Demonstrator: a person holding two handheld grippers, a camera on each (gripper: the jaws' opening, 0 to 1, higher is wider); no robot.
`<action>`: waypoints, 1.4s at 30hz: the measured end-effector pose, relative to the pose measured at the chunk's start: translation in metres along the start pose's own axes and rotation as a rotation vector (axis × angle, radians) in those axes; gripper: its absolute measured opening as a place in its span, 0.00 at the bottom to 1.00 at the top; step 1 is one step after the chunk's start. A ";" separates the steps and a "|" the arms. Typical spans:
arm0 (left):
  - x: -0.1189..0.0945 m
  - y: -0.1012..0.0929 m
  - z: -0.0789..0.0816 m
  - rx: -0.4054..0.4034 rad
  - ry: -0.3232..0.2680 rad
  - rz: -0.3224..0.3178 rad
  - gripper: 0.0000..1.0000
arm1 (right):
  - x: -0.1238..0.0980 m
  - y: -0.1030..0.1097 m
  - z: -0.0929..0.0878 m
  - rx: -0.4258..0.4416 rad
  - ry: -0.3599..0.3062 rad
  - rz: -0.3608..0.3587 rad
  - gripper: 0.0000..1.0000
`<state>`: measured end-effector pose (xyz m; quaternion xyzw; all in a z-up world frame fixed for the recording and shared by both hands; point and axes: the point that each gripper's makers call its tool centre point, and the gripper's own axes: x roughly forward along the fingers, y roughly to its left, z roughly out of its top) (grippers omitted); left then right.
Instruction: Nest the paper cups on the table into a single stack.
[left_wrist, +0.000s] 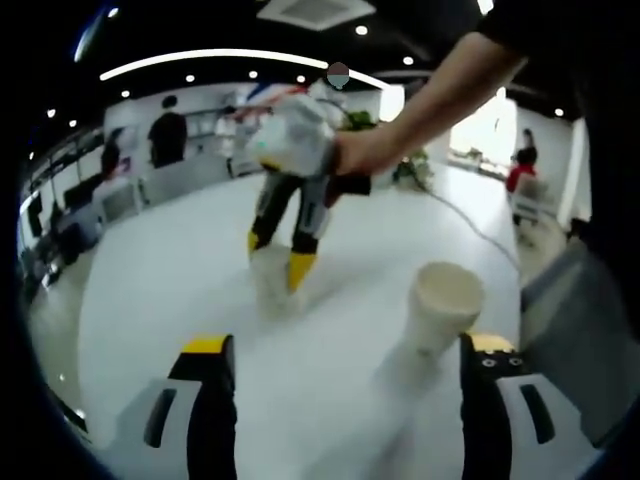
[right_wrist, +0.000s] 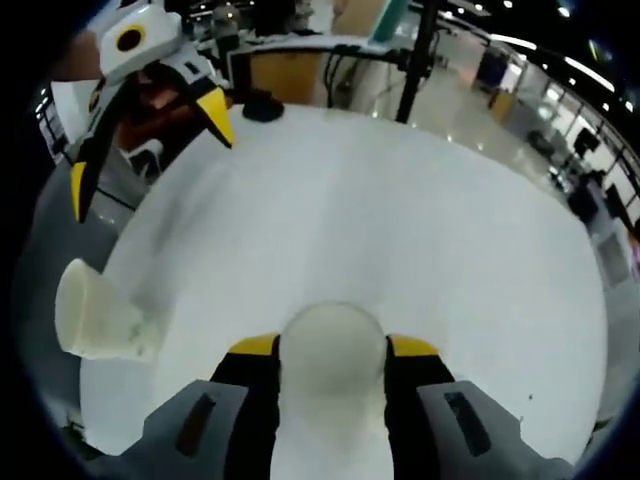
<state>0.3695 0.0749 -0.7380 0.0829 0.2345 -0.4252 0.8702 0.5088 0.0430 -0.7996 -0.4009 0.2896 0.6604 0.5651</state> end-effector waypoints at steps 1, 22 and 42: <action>0.000 0.000 -0.001 0.000 0.004 0.001 0.92 | 0.000 0.000 0.001 0.005 -0.005 0.001 0.37; -0.001 -0.006 0.019 0.038 -0.004 -0.010 0.90 | -0.036 0.012 0.019 0.044 -0.084 -0.038 0.36; -0.005 -0.022 0.037 0.065 0.001 -0.034 0.89 | -0.105 0.027 0.039 0.098 -0.212 -0.152 0.36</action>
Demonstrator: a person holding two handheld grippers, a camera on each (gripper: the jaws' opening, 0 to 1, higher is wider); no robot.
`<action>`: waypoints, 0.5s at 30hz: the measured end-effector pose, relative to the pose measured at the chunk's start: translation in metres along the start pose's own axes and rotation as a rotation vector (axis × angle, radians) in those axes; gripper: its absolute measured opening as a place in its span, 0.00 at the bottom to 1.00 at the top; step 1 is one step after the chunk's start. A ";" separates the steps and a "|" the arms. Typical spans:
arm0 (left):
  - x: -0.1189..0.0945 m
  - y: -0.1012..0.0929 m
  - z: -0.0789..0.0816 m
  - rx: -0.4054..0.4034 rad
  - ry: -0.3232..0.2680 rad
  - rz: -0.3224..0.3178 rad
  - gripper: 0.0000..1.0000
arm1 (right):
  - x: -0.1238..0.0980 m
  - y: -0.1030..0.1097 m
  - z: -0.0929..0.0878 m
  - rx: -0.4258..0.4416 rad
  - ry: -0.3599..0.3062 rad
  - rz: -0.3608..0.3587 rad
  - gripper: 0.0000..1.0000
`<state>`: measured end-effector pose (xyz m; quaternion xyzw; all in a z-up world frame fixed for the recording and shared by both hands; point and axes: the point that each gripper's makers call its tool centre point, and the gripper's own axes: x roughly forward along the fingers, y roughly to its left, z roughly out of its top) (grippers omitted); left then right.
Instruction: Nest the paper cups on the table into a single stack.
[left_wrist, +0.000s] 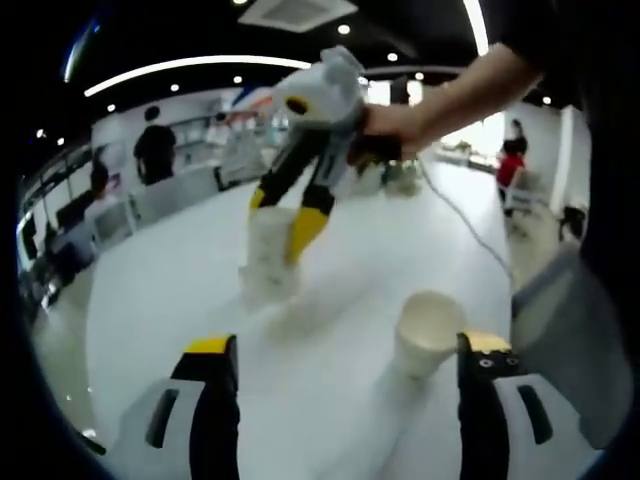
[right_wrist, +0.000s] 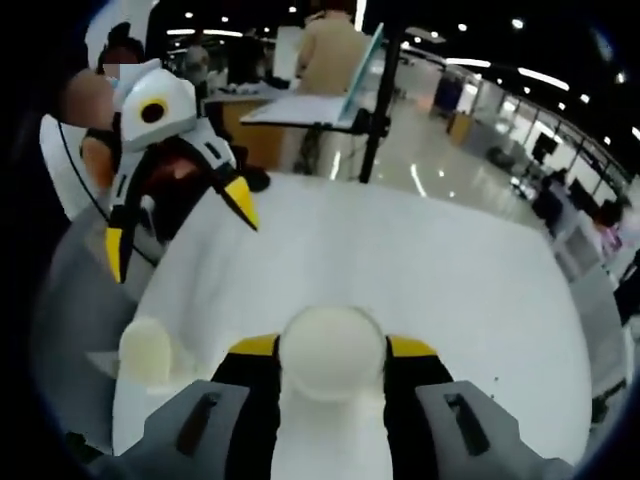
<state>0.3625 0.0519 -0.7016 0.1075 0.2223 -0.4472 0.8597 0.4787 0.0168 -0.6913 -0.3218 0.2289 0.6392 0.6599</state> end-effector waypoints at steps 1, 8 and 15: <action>0.000 -0.001 0.004 0.001 -0.009 -0.002 0.89 | -0.004 0.001 0.001 0.002 -0.008 -0.005 0.36; 0.001 -0.006 0.021 -0.006 -0.042 -0.019 0.88 | -0.031 0.006 0.002 -0.001 -0.014 -0.053 0.36; 0.005 -0.013 0.032 0.016 -0.051 -0.029 0.86 | -0.061 0.004 0.001 0.019 -0.029 -0.115 0.36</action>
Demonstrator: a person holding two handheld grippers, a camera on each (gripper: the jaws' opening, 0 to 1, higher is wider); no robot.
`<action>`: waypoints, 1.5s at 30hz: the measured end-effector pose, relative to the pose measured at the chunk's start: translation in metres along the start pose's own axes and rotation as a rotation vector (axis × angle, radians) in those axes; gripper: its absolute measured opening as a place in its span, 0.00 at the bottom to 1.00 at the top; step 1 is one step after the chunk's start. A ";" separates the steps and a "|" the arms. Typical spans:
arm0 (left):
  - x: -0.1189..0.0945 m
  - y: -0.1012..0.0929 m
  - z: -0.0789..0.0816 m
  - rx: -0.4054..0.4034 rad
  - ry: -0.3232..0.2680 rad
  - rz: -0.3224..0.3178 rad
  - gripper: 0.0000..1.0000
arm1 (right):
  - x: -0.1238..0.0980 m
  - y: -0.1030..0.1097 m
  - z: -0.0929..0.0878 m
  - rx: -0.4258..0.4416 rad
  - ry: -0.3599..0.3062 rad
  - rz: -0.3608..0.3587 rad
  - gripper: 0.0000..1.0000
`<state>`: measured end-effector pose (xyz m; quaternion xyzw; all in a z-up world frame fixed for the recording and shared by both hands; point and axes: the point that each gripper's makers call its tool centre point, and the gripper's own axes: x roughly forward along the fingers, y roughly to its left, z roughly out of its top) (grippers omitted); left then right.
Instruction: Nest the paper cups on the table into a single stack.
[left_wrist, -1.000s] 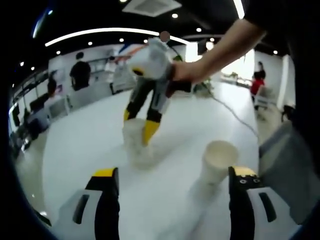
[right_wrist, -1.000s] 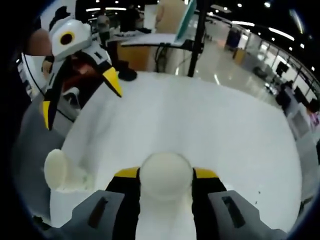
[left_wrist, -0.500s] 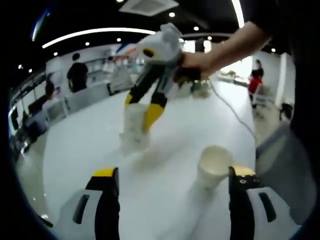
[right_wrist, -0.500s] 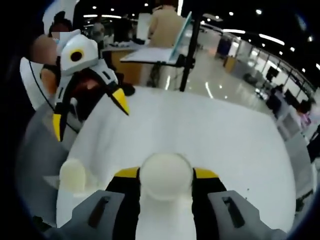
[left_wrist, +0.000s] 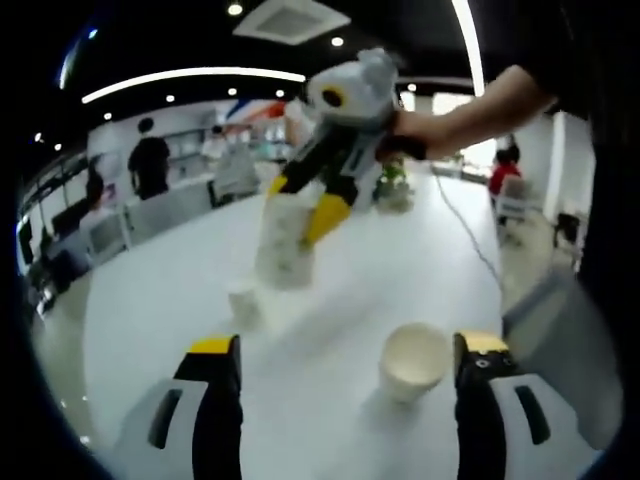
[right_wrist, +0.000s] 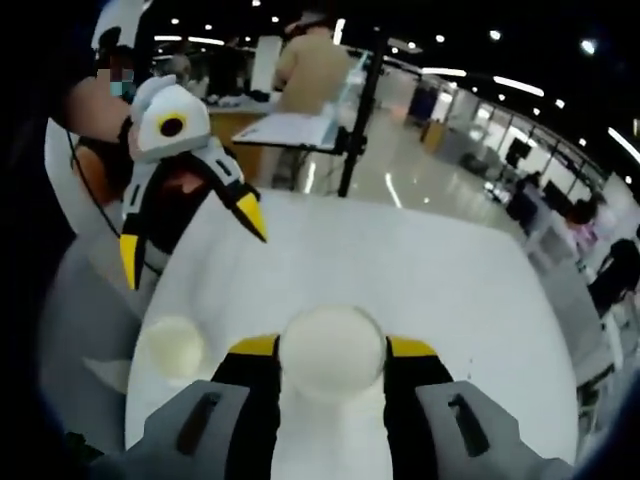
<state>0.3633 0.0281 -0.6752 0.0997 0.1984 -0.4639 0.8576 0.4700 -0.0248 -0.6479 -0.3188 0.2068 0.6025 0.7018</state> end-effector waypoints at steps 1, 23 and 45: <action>0.000 -0.001 0.002 0.001 -0.002 -0.003 0.86 | -0.002 0.000 0.000 0.004 -0.003 -0.003 0.36; 0.006 -0.020 0.040 0.054 -0.040 -0.053 0.86 | -0.076 0.011 0.011 0.129 -0.130 -0.171 0.36; 0.021 -0.036 0.065 0.038 -0.068 -0.100 0.86 | -0.125 0.018 -0.015 0.555 -0.454 -0.249 0.36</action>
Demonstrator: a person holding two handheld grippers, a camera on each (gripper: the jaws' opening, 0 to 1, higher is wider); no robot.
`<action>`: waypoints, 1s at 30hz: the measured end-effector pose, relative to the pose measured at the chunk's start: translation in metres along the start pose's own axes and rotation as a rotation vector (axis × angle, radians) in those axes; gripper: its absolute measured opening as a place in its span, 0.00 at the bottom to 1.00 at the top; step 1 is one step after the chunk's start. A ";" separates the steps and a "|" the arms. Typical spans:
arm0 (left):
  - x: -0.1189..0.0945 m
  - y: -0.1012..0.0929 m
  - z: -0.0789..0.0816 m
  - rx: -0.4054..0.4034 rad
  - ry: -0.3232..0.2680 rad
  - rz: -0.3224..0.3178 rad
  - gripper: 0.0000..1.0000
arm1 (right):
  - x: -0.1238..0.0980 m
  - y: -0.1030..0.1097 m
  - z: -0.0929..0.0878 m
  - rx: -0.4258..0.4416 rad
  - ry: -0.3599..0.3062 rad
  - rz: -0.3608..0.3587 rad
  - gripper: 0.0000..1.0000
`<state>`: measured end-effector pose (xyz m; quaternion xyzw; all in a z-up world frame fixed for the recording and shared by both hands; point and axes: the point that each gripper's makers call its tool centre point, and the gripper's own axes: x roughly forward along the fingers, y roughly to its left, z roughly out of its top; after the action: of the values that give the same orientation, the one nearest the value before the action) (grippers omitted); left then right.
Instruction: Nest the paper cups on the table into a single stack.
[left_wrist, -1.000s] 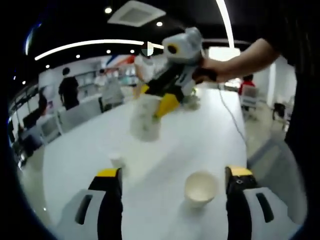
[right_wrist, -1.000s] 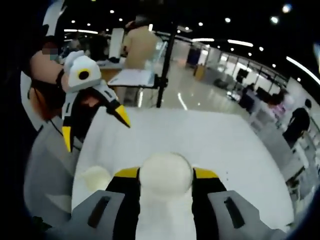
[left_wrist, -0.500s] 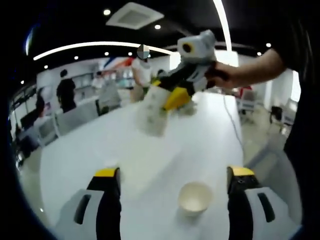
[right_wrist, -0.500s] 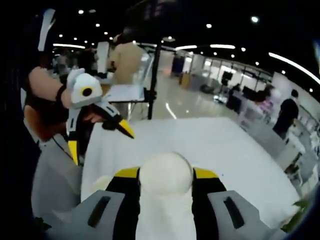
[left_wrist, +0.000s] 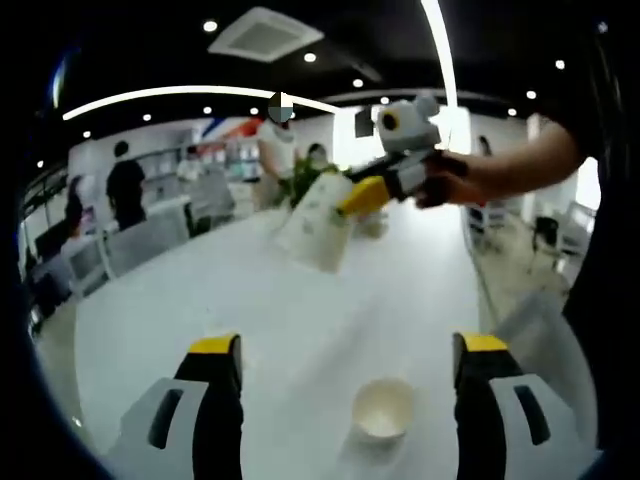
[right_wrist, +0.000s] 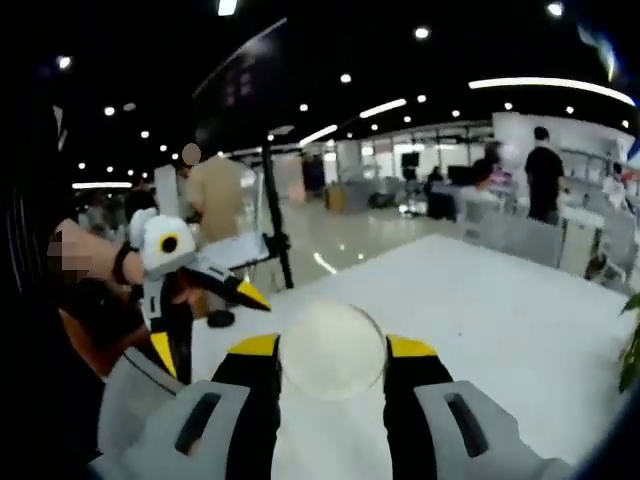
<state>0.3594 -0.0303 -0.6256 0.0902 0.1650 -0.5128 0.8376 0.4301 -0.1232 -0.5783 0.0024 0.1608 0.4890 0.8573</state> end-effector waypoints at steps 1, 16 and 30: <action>0.001 0.000 0.000 -0.005 0.002 -0.002 0.86 | 0.000 0.002 -0.001 0.024 -0.012 0.004 0.36; 0.012 -0.025 0.009 -0.065 -0.035 -0.081 0.77 | 0.009 0.037 -0.018 0.117 -0.039 0.099 0.36; 0.010 -0.034 0.021 -0.127 -0.103 -0.131 0.69 | 0.021 0.060 -0.016 0.115 -0.045 0.172 0.36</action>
<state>0.3370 -0.0613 -0.6089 -0.0005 0.1595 -0.5591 0.8136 0.3858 -0.0767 -0.5899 0.0763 0.1686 0.5504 0.8141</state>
